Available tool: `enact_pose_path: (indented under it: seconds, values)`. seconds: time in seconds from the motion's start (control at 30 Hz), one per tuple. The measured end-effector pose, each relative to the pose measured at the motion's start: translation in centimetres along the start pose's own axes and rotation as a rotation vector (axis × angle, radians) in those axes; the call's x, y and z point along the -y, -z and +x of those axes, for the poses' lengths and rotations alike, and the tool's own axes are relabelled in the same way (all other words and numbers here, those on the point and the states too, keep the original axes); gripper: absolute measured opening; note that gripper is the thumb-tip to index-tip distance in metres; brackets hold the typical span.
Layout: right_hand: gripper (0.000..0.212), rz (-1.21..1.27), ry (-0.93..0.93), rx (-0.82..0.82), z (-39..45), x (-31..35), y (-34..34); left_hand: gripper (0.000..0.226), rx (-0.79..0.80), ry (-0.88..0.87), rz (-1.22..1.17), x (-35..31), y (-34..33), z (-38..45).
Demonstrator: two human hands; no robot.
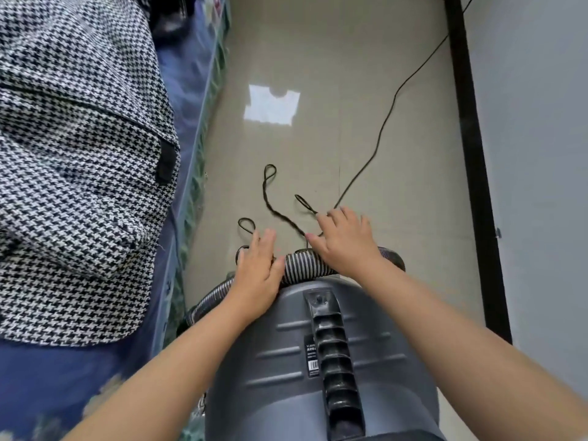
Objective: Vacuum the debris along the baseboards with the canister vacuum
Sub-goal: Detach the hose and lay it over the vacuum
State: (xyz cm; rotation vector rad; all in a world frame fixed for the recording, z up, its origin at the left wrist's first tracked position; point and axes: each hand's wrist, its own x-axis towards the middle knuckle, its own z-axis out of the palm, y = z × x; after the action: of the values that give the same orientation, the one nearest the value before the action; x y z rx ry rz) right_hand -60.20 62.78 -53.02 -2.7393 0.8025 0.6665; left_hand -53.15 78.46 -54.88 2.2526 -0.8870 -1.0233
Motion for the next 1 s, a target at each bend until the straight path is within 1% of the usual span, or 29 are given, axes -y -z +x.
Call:
enact_pose_path:
  seconds: [0.03,0.07,0.13,0.17,0.23,0.27,0.33,0.43,0.5,0.57,0.63,0.67,0.7,0.73,0.8,0.87,0.93,1.0]
  values:
    - [0.057,0.000,0.019,0.027,0.5,0.4,-0.4,0.059,-0.069,0.098,-0.030,-0.3,-0.2,0.7]
    - [0.057,0.010,0.028,0.026,0.8,0.8,-0.9,0.059,-0.139,0.179,-0.012,-0.6,-0.3,1.4]
    - [0.065,0.100,0.063,-0.064,1.1,0.8,-1.8,0.062,-0.213,0.245,0.098,-0.7,-0.5,2.5]
    - [0.067,0.155,0.113,-0.145,1.0,0.7,-2.2,0.063,-0.216,0.233,0.142,-0.6,-0.6,2.8]
    - [0.053,0.190,0.172,-0.260,1.0,0.3,-3.1,0.064,-0.195,0.188,0.195,-0.5,-0.9,3.0]
    - [0.047,0.180,0.165,-0.283,1.1,0.1,-3.4,0.065,-0.183,0.171,0.215,-0.5,-1.0,3.0]
    - [0.042,0.109,0.174,-0.273,1.3,0.3,-3.5,0.065,-0.165,0.152,0.266,-0.4,-0.9,3.1]
    - [0.041,0.025,0.240,-0.311,1.8,0.2,-4.2,0.064,-0.104,0.124,0.343,0.0,-0.8,3.9]
    - [0.040,-0.004,0.265,-0.321,2.1,-0.1,-4.7,0.064,-0.085,0.108,0.382,0.1,-1.0,4.3]
    - [0.041,-0.032,0.303,-0.373,2.4,-0.7,-5.5,0.063,-0.077,0.060,0.395,0.7,-1.4,4.6]
    - [0.045,-0.041,0.326,-0.388,2.3,-0.7,-6.2,0.068,-0.069,-0.020,0.385,2.0,-1.9,4.9]
    - [0.044,-0.016,0.337,-0.404,2.3,-0.8,-6.4,0.073,-0.069,-0.051,0.334,2.6,-2.1,5.0]
    - [0.044,0.016,0.342,-0.416,2.4,-0.9,-7.0,0.075,-0.069,-0.045,0.244,3.2,-2.4,5.3]
    - [0.045,0.055,0.337,-0.395,2.3,-0.9,-7.2,0.074,-0.067,-0.023,0.157,3.7,-2.7,5.4]
    - [0.051,0.114,0.331,-0.392,2.6,-1.3,-7.5,0.065,-0.032,0.002,0.065,4.4,-3.3,6.2]
    - [0.048,0.160,0.327,-0.397,2.7,-1.5,-7.8,0.059,0.027,0.013,0.039,4.4,-3.5,6.3]
    - [0.046,0.156,0.327,-0.403,2.7,-1.4,-7.9,0.059,0.027,0.030,0.050,4.4,-3.5,6.2]
    - [0.048,0.158,0.318,-0.385,2.8,-1.3,-7.7,0.059,0.008,0.056,0.070,4.2,-3.5,6.2]
